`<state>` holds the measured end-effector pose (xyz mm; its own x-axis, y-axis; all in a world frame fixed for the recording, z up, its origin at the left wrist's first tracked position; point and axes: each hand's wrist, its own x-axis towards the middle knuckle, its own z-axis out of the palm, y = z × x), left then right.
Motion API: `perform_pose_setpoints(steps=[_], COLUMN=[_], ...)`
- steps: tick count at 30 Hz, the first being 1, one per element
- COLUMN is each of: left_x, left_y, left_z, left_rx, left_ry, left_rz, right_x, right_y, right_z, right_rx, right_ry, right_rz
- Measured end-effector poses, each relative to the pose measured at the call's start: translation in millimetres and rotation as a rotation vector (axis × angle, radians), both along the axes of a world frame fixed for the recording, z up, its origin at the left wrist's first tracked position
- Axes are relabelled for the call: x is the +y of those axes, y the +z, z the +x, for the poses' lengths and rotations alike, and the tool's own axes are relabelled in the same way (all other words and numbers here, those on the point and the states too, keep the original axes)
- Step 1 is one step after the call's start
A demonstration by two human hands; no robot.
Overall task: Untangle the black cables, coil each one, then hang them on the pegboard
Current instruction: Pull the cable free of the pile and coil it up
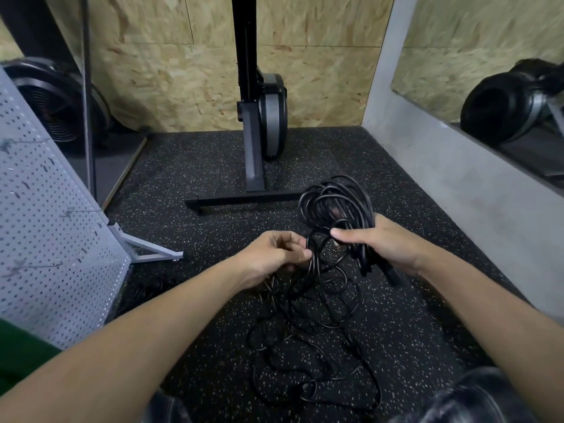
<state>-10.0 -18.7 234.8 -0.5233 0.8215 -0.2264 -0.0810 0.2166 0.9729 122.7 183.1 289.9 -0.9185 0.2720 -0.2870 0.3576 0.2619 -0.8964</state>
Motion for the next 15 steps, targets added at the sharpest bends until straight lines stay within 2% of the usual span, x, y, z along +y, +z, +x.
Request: perform_pose_setpoints(steps=[5, 6, 10, 13, 15], left_x=[-3, -3, -7, -9, -10], left_y=[6, 7, 19, 27, 29], left_z=[-4, -5, -7, -4, -1], left_rx=[0.156, 0.249, 0.815, 1.033, 1.090], left_ry=[-0.054, -0.058, -0.039, -0.014, -0.027], left_rz=[-0.042, -0.054, -0.120, -0.122, -0.114], right_x=[3, 0, -7, -4, -3], right_y=[1, 4, 13, 16, 18], right_z=[-1, -1, 1, 2, 3], right_rx=[0.063, 0.075, 0.133, 0.113, 0.106], right_ry=[-0.185, -0.210, -0.242, -0.240, -0.229], right_rz=[-0.142, -0.174, -0.211, -0.202, -0.213])
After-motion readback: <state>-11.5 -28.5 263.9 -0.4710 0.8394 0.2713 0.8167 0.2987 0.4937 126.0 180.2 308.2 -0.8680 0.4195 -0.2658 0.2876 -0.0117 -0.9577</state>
